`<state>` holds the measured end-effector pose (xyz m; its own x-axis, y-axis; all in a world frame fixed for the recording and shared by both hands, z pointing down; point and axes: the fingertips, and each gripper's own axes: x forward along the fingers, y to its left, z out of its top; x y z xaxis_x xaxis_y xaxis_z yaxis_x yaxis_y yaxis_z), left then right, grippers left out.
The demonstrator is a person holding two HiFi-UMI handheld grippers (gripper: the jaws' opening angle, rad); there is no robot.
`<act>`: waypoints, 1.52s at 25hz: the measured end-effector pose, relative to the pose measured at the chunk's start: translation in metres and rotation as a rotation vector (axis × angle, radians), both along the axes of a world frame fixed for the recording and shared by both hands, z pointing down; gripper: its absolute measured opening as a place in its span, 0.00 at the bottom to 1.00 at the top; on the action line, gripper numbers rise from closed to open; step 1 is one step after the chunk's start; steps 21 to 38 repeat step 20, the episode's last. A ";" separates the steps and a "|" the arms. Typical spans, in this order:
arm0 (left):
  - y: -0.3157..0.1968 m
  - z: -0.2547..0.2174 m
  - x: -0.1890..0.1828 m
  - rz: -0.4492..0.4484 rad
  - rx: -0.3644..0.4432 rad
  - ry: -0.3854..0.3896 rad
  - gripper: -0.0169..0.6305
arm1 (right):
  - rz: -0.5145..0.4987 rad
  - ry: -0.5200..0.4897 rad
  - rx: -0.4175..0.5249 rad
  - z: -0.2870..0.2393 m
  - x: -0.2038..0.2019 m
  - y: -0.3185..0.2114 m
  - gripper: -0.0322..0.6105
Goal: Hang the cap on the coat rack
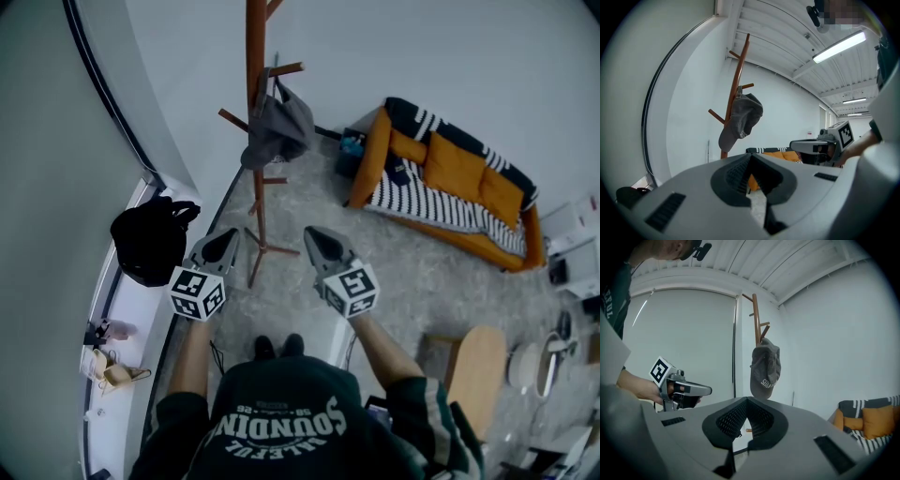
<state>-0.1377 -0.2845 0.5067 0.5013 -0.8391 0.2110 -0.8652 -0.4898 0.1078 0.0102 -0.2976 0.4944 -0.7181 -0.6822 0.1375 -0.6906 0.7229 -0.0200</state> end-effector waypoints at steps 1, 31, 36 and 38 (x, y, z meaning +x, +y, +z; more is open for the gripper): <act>0.000 0.000 0.000 -0.001 -0.001 0.000 0.03 | 0.003 -0.007 0.001 0.000 0.000 -0.001 0.05; 0.005 0.004 0.001 -0.009 -0.010 -0.004 0.03 | 0.049 0.021 -0.051 -0.003 0.006 -0.006 0.05; 0.005 0.004 0.001 -0.009 -0.010 -0.004 0.03 | 0.049 0.021 -0.051 -0.003 0.006 -0.006 0.05; 0.005 0.004 0.001 -0.009 -0.010 -0.004 0.03 | 0.049 0.021 -0.051 -0.003 0.006 -0.006 0.05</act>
